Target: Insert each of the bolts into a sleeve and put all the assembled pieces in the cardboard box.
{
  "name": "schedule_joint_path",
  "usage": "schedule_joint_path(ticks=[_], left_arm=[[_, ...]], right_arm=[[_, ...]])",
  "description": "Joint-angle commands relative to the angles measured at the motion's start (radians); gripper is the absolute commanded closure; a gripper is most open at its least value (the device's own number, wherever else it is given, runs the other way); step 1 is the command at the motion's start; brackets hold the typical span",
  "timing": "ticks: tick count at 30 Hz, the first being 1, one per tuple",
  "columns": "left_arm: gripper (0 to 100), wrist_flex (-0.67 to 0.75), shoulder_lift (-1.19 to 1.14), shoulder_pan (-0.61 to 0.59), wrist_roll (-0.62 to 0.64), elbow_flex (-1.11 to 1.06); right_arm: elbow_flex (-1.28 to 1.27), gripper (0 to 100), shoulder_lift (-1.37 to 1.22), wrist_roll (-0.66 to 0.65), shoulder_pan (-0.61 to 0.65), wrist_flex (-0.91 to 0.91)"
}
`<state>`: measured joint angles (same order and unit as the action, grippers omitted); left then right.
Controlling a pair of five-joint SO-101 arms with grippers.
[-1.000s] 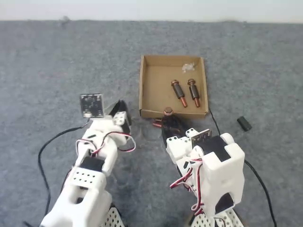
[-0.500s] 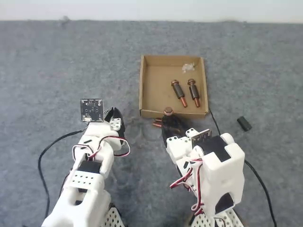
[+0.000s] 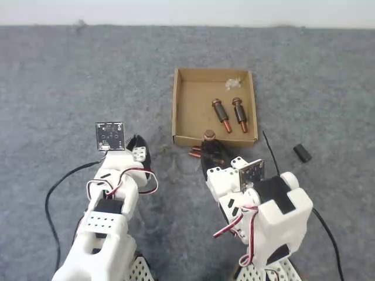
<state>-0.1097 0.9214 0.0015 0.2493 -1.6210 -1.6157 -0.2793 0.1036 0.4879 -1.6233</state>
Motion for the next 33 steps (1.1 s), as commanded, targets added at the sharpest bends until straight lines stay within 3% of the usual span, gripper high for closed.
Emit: schedule_joint_path(ticks=[1, 8, 12, 27, 33], left_arm=[[98, -0.086, 0.017, -0.008, -0.008, 0.074], [98, -0.118, 0.017, -0.008, -0.009, 0.084], [98, -0.252, 0.015, -0.008, -0.025, 0.139], [98, -0.307, 0.014, -0.008, -0.06, 0.157], [98, -0.324, 0.014, -0.008, -0.06, 0.16]], right_arm=[[-0.029, 99.2, 0.073, -0.025, -0.018, 0.001], [-0.035, 99.2, 0.097, -0.025, -0.019, 0.018], [-0.037, 99.2, 0.099, -0.025, -0.016, 0.05], [-0.029, 99.2, 0.101, -0.028, -0.016, 0.048], [-0.015, 99.2, 0.101, -0.147, -0.012, 0.058]])
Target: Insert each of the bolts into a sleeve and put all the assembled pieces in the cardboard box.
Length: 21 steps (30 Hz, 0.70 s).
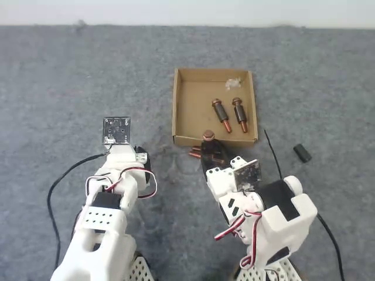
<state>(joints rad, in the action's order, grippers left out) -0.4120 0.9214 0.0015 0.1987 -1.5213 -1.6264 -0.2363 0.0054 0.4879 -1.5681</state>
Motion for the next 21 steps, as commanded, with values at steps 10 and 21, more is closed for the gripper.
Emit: schedule_joint_path(ticks=[10, 21], left_arm=[[98, -0.055, -0.135, -0.021, -0.054, 0.15], [98, -0.163, -0.442, -0.055, -0.052, 0.384]], right_arm=[[-0.02, 99.2, 0.058, -0.055, -0.013, 0.002], [-0.044, 99.2, 0.435, -0.054, -0.031, 0.36]])
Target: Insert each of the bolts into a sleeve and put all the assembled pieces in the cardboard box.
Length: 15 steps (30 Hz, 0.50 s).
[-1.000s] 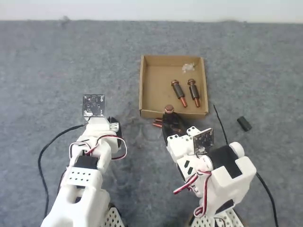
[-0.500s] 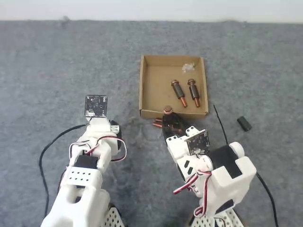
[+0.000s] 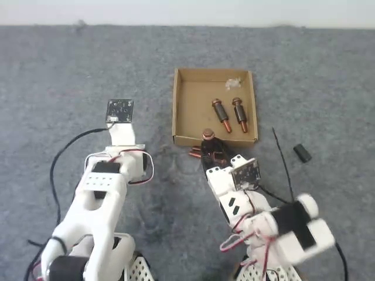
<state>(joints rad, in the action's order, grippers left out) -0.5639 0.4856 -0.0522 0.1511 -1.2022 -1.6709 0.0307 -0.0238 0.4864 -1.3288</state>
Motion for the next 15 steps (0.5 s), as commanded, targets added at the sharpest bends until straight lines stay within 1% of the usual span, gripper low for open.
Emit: schedule_joint_path(ticks=[1, 3, 5, 11, 15], left_arm=[[98, -0.011, -0.005, -0.002, -0.005, 0.065], [98, -0.011, -0.006, -0.002, -0.005, 0.065], [98, -0.011, -0.008, -0.002, -0.005, 0.065], [98, -0.011, -0.009, -0.002, -0.005, 0.065], [98, -0.011, -0.011, 0.0, -0.005, 0.065]], right_arm=[[0.003, 99.2, 0.228, -0.023, -0.035, 0.179], [0.014, 99.2, 0.355, -0.023, -0.038, 0.311], [0.032, 99.2, 0.489, -0.021, -0.039, 0.49], [0.149, 99.2, 0.908, -0.02, -0.038, 1.129], [0.238, 99.2, 1.124, -0.02, -0.038, 1.526]])
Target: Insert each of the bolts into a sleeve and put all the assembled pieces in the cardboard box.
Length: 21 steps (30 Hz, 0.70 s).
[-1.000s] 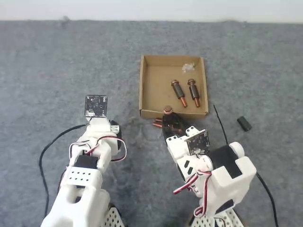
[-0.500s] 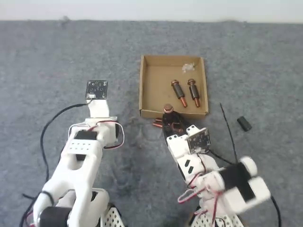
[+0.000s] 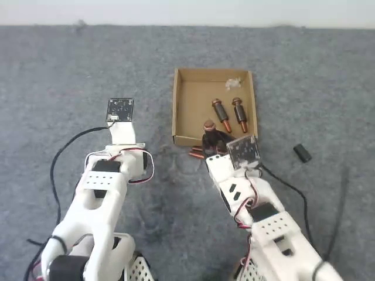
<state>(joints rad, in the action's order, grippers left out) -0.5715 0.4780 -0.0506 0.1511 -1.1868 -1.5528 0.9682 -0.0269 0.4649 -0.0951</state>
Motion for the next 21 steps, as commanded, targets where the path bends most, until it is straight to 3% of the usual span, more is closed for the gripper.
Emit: schedule_joint_path(ticks=[1, 9, 16, 21], left_arm=[[98, -0.003, -0.003, 0.0, -0.005, 0.05], [98, -0.003, -0.003, 0.002, -0.005, 0.05], [98, -0.003, -0.005, 0.002, -0.005, 0.05], [98, -0.003, -0.005, 0.002, -0.005, 0.05]], right_arm=[[0.137, 99.2, 0.223, -0.018, -0.016, 0.361], [0.187, 99.2, 0.249, -0.023, -0.018, 0.516], [0.497, 99.0, 0.001, -0.021, -0.016, 0.816], [0.717, 99.0, -0.225, -0.018, -0.016, 0.908]])
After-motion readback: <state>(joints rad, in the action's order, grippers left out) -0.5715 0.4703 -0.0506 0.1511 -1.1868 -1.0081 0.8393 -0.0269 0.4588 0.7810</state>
